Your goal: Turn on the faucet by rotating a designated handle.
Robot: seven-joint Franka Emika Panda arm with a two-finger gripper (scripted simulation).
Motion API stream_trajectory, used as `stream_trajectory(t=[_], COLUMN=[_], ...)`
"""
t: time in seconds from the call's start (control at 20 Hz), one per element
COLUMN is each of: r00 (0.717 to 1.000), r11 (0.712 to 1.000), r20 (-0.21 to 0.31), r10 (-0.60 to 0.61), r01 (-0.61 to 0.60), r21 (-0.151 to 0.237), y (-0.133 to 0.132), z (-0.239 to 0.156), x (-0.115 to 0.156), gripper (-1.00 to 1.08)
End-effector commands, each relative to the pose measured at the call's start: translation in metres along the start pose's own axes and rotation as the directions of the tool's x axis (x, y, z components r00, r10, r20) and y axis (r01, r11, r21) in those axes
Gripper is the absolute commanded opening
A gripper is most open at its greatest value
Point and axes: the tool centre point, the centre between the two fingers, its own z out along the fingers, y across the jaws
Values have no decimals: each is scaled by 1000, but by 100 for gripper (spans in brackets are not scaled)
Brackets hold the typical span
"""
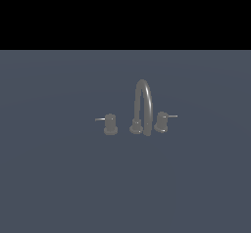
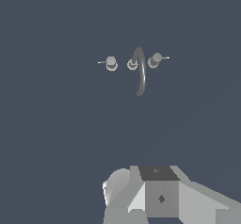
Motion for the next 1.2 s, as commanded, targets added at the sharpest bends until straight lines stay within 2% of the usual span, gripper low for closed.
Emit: stream_trajectory(t=[0.0, 0.35, 0.7, 1.15], r00=[1000, 1000, 994, 958], r11=[1000, 1000, 994, 958], r20=[0, 1, 4, 9], r10=[0, 27, 110, 288], r01=[0, -27, -110, -288], r21=[0, 0, -1, -2], y=[0, -5, -19, -48], z=[0, 8, 32, 85], x=[0, 2, 10, 32], gripper=[-100, -100, -100, -100])
